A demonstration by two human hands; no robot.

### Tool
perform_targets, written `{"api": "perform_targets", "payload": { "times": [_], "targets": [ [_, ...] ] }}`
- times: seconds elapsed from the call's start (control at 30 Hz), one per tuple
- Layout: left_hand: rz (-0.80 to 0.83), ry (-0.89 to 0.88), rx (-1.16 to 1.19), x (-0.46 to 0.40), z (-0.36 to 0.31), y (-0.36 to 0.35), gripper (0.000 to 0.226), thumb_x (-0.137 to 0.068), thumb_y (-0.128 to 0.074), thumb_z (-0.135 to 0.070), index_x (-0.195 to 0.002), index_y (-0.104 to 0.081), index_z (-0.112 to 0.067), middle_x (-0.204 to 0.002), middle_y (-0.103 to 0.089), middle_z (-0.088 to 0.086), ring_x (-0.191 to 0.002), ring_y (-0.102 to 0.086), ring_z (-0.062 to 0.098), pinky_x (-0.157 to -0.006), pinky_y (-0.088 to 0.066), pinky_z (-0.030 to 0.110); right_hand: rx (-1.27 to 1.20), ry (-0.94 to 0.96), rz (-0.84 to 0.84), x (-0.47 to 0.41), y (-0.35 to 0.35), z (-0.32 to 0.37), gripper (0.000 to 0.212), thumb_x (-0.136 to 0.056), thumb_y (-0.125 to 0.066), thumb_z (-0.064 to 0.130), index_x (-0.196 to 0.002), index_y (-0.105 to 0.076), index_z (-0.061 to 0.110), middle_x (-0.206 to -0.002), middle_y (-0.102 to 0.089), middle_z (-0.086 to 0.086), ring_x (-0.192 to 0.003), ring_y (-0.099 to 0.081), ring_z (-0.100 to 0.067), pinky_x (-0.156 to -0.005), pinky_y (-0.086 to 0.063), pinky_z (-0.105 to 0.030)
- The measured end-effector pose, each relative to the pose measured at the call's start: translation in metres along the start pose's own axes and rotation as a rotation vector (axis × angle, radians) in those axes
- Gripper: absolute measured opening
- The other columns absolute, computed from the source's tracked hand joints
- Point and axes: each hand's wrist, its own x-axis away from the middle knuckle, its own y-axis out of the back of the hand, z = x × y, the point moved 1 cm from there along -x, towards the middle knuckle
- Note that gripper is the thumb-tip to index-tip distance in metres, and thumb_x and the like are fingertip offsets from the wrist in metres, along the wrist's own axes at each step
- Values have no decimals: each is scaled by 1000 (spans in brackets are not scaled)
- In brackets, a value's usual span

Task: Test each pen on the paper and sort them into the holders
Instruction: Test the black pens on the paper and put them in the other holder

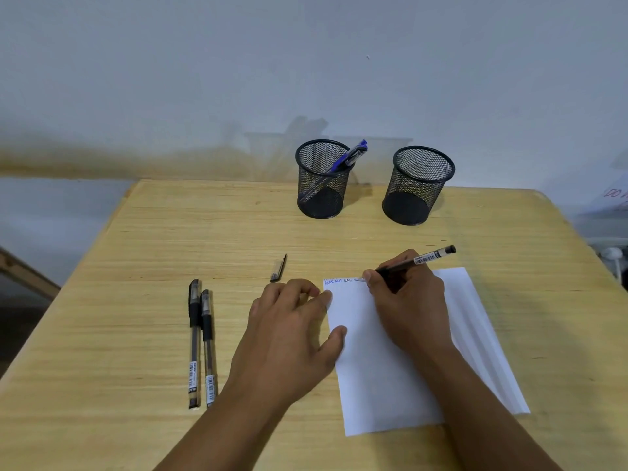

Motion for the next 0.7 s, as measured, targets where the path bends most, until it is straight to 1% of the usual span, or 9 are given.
{"api": "perform_targets", "payload": {
  "times": [0.07,0.13,0.23,0.3,0.4,0.53,0.63,0.7],
  "targets": [
    [-4,-2,-2,0,0,0,48,-79,-51,-61,-120,-61,-38,-119,-51,-18,-113,-41,11,-90,-32,29,2,-5,-2,0,0,0,14,-89,-69,31,-91,-70,17,-70,-64,19,-64,-60,11,-53,-38,-3],
    [-9,-4,-2,0,0,0,47,-79,-52,-61,-119,-62,-37,-118,-51,-17,-112,-42,11,-89,-33,30,1,-10,-3,-1,1,0,15,-89,-68,32,-91,-70,18,-72,-66,17,-67,-60,7,-56,-35,-3],
    [-17,-7,-4,0,0,0,47,-79,-53,-60,-118,-62,-36,-117,-52,-17,-112,-42,11,-88,-35,31,13,2,2,0,1,2,11,-89,-68,29,-88,-65,19,-68,-63,19,-64,-58,7,-53,-38,0],
    [-19,-6,-8,0,0,-1,47,-79,-53,-60,-119,-62,-37,-117,-52,-17,-112,-42,11,-88,-36,32,14,10,7,1,2,3,11,-90,-68,28,-87,-62,20,-68,-61,19,-64,-58,6,-52,-37,-3],
    [-22,-2,-10,0,0,-1,48,-79,-53,-60,-119,-62,-36,-117,-52,-17,-111,-42,12,-89,-38,33,13,13,4,1,2,3,11,-90,-68,29,-88,-62,20,-69,-62,19,-65,-58,6,-56,-34,-3],
    [-23,-3,-7,0,0,-1,48,-79,-52,-60,-119,-62,-36,-117,-52,-17,-112,-42,12,-89,-38,33,2,20,4,3,2,4,11,-90,-68,26,-89,-59,19,-70,-61,18,-65,-58,6,-52,-37,-4],
    [-26,-1,1,1,0,-1,48,-79,-52,-60,-120,-62,-36,-118,-52,-17,-112,-42,11,-91,-39,33,7,13,11,3,2,4,12,-90,-68,28,-91,-62,18,-71,-62,17,-66,-58,5,-56,-34,-4],
    [-28,-4,4,1,0,-1,49,-80,-52,-60,-120,-63,-36,-118,-52,-17,-112,-42,11,-92,-38,33,3,13,14,2,1,4,12,-90,-68,28,-90,-62,18,-73,-65,14,-67,-59,4,-57,-35,-5]
  ]
}}
